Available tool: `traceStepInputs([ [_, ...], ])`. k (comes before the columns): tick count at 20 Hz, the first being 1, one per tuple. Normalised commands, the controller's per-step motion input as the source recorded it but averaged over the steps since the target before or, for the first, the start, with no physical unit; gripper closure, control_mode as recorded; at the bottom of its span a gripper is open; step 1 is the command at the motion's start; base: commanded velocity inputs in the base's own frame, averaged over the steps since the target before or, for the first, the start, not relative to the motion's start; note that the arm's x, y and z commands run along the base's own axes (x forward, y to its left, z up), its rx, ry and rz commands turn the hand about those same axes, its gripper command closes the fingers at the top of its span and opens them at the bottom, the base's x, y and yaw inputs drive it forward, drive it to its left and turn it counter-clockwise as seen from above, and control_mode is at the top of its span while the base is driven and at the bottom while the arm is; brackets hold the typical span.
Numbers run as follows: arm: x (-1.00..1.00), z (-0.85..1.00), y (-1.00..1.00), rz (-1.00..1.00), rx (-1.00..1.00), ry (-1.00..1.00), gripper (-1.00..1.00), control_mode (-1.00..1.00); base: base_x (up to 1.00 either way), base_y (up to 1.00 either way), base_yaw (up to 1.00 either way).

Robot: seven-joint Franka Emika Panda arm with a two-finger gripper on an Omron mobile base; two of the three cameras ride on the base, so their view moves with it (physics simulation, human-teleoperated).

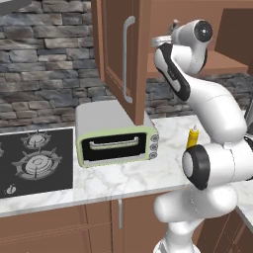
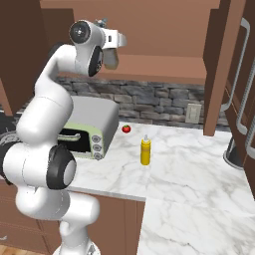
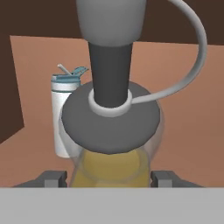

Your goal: Pick the mustard and oil and vinegar bottle from the counter and place them in the cabinet.

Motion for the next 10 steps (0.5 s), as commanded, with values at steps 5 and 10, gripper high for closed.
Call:
traceStepInputs([
  [5, 0.15, -0.25, 0.0, 0.0, -0.01, 0.04, -1.0, -1.0, 0.0, 0.0, 0.0],
  [10, 0.09, -0.05, 0.0, 0.0, 0.0, 0.0, -1.0, -1.0, 0.0, 0.0, 0.0],
])
